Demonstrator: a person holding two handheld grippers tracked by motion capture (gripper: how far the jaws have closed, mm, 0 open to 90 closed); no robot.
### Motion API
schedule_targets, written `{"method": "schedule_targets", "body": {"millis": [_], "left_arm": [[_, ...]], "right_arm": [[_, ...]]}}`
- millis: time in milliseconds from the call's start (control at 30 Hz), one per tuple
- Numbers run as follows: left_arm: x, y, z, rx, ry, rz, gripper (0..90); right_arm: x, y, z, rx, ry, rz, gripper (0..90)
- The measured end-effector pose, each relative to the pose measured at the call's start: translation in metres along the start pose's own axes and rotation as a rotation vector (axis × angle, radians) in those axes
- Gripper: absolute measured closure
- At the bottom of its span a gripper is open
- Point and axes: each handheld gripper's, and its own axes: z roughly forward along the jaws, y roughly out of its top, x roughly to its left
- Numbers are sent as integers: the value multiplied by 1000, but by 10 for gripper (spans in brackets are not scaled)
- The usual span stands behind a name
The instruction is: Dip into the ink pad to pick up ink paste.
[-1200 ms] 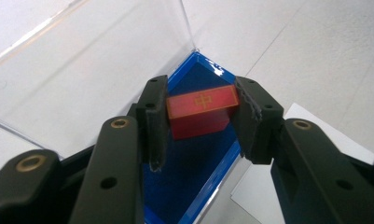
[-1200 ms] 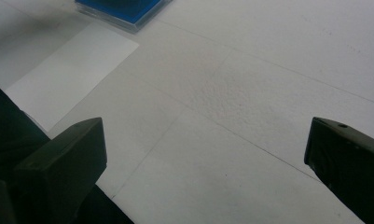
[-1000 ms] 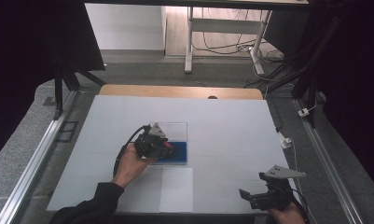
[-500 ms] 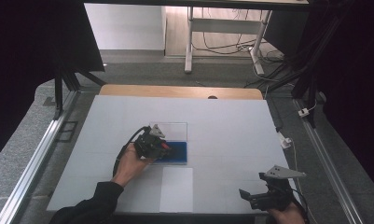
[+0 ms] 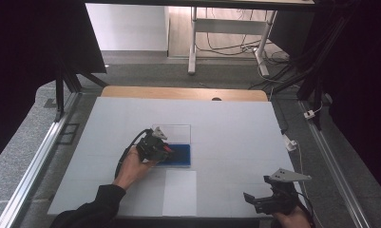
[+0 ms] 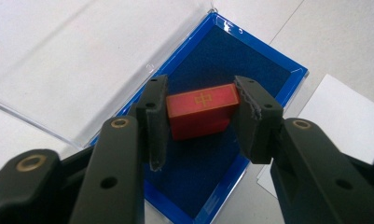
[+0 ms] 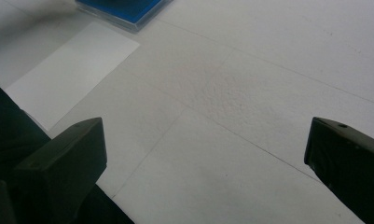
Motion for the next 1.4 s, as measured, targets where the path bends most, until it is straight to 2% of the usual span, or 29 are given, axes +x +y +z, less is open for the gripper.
{"method": "schedule_targets", "body": {"millis": [100,300,367,433,533,733,833,967,1033,1300,1400], "left_arm": [[-3,-1,1,-4,19,16,582],[-16,-2,2,-12,94,54,583],[-19,-2,2,-11,106,62,583],[-16,-3,2,-18,95,45,583],[-9,-7,2,-39,56,9,584],[-2,-10,1,-55,8,-28,583],[-3,-9,1,-53,17,-26,584],[-10,-8,2,-46,60,6,583],[-12,-8,2,-49,70,9,583],[-10,-6,0,-33,59,16,580],[-7,-5,-1,-33,45,4,580]], "right_arm": [[0,0,0,2,-1,0,0],[1,0,1,7,-3,-2,0],[1,0,1,10,-4,-4,0],[1,1,1,11,-4,-5,0],[1,0,1,10,-4,-5,0],[1,0,1,8,-4,-2,0],[1,0,1,8,-4,-2,0],[0,0,1,11,-2,-4,0],[0,0,1,11,-2,-4,0],[0,0,1,7,-2,0,0],[0,0,1,8,-2,-1,0]]}}
